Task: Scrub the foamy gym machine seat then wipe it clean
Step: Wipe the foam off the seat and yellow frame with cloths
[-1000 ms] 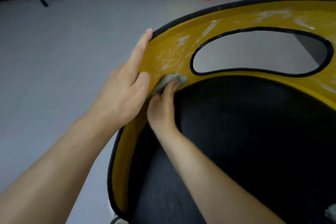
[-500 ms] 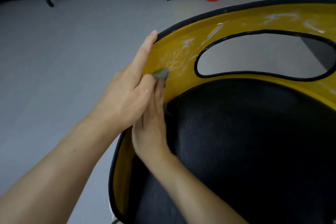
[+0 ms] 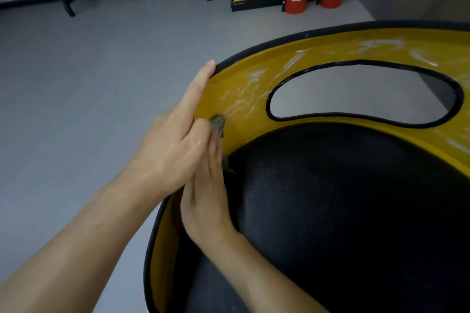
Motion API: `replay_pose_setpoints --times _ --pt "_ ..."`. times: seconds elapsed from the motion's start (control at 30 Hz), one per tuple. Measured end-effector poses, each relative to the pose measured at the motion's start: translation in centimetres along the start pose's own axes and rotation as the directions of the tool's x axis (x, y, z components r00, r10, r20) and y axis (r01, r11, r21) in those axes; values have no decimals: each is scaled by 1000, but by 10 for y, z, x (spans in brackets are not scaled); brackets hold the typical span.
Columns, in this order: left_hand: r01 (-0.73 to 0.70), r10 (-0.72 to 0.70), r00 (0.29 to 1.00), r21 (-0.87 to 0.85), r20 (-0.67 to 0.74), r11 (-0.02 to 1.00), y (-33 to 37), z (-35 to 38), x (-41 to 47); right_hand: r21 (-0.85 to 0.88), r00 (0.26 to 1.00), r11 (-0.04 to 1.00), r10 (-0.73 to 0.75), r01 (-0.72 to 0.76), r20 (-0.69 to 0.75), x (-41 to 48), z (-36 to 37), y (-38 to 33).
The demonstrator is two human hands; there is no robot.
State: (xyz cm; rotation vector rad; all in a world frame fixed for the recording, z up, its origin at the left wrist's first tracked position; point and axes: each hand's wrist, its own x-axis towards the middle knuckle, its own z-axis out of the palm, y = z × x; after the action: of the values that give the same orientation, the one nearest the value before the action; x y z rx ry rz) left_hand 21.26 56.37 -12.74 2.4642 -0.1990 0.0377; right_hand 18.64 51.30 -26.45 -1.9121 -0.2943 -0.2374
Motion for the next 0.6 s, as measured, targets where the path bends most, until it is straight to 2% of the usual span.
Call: replay_pose_setpoints --times 0.07,0.13,0.2,0.27,0.33,0.4,0.47,0.53,0.6 --pt "-15 15 1000 -5 -10 1000 0 1 -1 -23 987 1000 -17 14 -158 31 -13 4" --pt "-16 16 1000 -18 -11 1000 -1 2 0 40 951 998 49 -39 -305 60 -28 4" --pt "-2 2 1000 -17 -20 1000 -1 3 0 51 939 997 75 -62 -336 68 -30 2" --pt "3 -3 999 7 -34 1000 1 2 1 -57 945 998 15 -35 -326 55 -20 2" --pt "12 -12 1000 24 -26 1000 2 1 1 -157 974 987 -10 -27 -228 23 1 2" --pt "6 -6 1000 58 -11 998 4 1 -1 9 996 997 77 -77 -54 -10 13 -3" --pt "12 -12 1000 72 8 997 5 0 -4 82 994 991 103 -105 31 -22 11 -3" --pt "10 -11 1000 70 17 997 4 -1 -6 39 995 994 100 -101 16 -6 1 -2" --pt "-11 10 1000 74 12 997 1 2 -7 -38 996 998 40 -44 -84 26 -17 -5"
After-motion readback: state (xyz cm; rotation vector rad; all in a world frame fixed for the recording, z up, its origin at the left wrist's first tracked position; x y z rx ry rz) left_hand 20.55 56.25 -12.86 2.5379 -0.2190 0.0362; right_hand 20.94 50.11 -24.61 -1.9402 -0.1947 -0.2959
